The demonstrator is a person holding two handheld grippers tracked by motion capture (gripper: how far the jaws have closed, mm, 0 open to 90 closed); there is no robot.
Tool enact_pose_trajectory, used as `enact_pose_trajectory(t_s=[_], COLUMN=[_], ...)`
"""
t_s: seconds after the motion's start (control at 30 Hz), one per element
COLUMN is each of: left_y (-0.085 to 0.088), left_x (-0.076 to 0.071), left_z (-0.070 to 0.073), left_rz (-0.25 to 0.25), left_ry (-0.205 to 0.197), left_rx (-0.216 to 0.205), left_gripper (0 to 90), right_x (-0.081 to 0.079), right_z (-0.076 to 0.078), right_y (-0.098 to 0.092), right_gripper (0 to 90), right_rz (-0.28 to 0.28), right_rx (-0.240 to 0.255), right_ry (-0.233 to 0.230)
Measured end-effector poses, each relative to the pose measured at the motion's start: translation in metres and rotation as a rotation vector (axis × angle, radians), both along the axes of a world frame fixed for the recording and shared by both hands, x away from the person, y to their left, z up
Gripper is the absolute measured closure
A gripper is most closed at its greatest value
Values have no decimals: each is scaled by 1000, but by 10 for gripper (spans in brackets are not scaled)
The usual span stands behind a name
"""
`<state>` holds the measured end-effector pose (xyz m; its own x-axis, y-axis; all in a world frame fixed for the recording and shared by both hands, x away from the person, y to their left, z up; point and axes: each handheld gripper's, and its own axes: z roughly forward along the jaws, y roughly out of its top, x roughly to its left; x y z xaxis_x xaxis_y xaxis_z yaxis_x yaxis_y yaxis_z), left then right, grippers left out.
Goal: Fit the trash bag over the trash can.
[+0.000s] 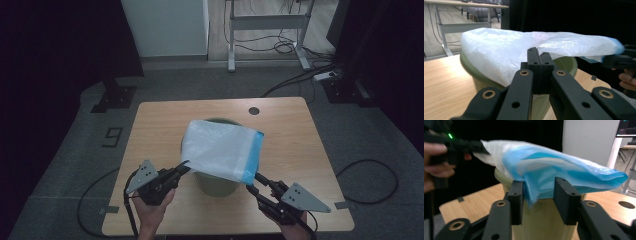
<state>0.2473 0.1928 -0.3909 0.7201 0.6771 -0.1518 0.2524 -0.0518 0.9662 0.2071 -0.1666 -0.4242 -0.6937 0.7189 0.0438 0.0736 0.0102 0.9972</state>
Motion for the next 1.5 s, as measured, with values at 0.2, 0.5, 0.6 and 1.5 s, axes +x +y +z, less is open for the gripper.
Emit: enact_pose_trajectory(t_s=[0.2, 0.5, 0.6, 1.5], left_y=[7, 8, 8, 3], left_x=[7, 8, 8, 2], left_z=[-8, -8, -7, -13], left_rz=[11, 19, 20, 17], left_ry=[38, 42, 41, 29], left_rx=[-51, -60, -59, -45], left_gripper=[896, 895, 894, 887], right_x=[-2, 14, 21, 59], right_z=[4, -12, -14, -12], right_y=[-16, -17, -18, -13], right_gripper=[573, 552, 543, 422], right_rz=[-7, -59, -71, -76], right_rx=[45, 18, 19, 114], right_ry=[16, 96, 112, 278])
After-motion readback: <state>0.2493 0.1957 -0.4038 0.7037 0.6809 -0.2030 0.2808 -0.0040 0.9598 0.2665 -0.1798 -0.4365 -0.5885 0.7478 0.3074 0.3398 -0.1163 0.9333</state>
